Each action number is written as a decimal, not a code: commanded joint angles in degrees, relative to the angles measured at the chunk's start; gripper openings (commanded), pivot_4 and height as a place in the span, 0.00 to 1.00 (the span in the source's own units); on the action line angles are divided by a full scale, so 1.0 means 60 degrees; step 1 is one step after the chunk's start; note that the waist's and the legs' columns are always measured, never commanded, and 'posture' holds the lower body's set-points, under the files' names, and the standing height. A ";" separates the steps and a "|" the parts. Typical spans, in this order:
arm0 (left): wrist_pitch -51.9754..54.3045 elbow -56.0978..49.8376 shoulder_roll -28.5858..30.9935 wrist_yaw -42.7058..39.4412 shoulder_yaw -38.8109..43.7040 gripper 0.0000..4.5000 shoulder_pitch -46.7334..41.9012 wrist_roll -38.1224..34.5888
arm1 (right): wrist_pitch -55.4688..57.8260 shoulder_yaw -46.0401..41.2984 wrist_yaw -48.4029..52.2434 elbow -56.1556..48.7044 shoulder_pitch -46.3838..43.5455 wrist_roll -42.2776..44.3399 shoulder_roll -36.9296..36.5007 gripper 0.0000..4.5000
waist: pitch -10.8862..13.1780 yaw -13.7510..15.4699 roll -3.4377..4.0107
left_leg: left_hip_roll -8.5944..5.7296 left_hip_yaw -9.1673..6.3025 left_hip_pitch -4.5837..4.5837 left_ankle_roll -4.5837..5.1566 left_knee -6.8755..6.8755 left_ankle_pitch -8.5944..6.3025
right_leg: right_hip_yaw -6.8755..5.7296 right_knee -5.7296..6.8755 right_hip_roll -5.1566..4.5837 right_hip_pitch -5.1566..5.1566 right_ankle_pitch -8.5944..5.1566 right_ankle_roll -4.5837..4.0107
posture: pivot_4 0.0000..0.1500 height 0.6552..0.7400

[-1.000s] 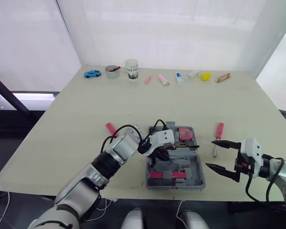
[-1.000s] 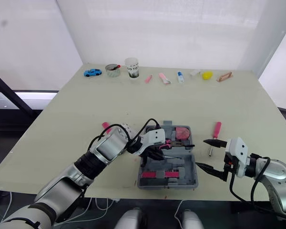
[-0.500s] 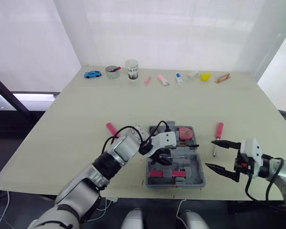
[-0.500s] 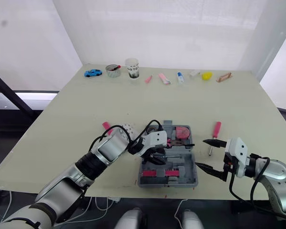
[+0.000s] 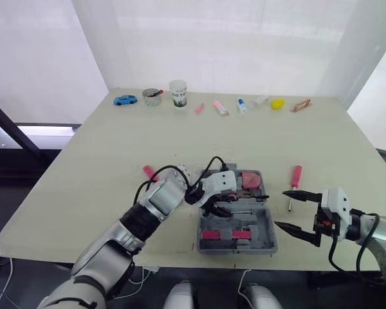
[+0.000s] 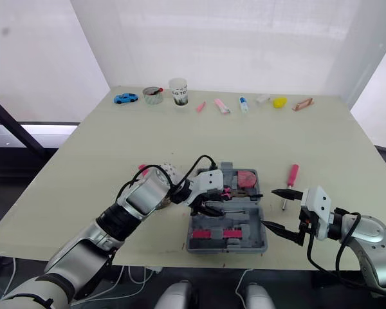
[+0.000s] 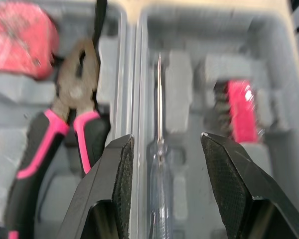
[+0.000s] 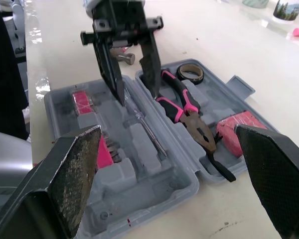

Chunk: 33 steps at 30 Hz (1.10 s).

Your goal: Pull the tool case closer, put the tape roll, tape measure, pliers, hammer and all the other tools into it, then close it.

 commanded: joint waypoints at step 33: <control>-0.5760 0.4152 -0.0693 -0.0928 0.2089 0.02 0.1303 -0.1176 | 0.0175 -0.0266 0.0314 -0.0350 -0.0190 0.0728 -0.0024 1.00 | -0.0002 0.0009 0.0004 | 0.0001 0.0005 -0.0001 0.0000 0.0010 0.0000 | 0.0005 0.0000 0.0004 0.0007 0.0003 0.0001 | 1.00 1.00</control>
